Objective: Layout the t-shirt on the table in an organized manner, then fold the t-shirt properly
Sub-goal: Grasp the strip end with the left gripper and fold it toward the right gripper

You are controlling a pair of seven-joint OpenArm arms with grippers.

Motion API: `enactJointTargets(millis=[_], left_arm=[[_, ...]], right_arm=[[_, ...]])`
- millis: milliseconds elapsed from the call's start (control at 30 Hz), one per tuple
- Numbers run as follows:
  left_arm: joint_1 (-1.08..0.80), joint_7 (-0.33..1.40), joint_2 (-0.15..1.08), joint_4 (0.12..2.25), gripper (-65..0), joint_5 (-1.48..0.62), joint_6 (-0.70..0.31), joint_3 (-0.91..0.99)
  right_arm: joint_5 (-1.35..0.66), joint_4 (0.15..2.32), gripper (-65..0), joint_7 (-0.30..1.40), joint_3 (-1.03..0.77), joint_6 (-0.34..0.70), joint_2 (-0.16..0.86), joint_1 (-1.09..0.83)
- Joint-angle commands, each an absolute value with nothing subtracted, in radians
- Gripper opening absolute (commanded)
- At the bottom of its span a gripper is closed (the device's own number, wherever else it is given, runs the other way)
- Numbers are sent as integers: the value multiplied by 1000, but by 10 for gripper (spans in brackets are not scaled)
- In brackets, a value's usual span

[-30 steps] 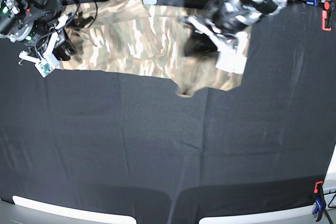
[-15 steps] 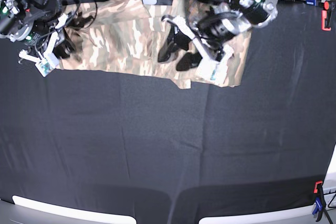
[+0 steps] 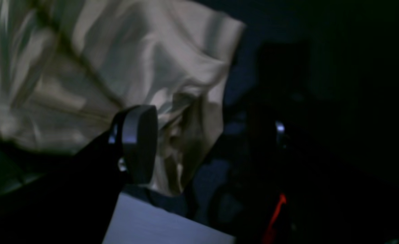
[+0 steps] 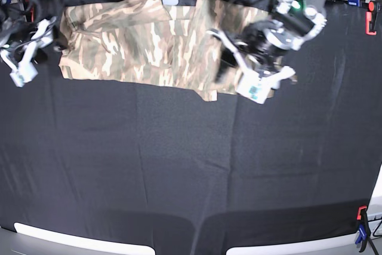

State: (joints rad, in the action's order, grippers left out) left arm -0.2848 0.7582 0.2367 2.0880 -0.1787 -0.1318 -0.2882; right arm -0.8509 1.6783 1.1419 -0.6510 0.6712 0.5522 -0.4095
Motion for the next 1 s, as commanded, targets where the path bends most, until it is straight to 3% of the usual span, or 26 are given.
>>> enactJointTargets(millis=[0, 67, 167, 267, 633, 967], left_arm=[[-280, 731, 240, 2107, -370, -184, -131, -278], [-280, 732, 249, 2107, -371, -184, -164, -274], [-280, 732, 253, 2107, -371, -257, -320, -279], [-280, 702, 249, 2107, -370, -326, -410, -299], [-280, 657, 250, 2107, -370, -255, -410, -341], [-280, 657, 250, 2107, -370, -254, -374, -341]], right_arm=[[-888, 1664, -252, 1122, -662, 675, 581, -397], [-902, 1629, -252, 1122, -662, 686, 582, -386], [-899, 1623, -252, 1122, -661, 698, 579, -382], [-898, 1623, -252, 1122, -661, 698, 579, -382], [-921, 1602, -252, 1123, -650, 698, 579, -382], [-946, 1526, -252, 1119, -512, 698, 574, -382]])
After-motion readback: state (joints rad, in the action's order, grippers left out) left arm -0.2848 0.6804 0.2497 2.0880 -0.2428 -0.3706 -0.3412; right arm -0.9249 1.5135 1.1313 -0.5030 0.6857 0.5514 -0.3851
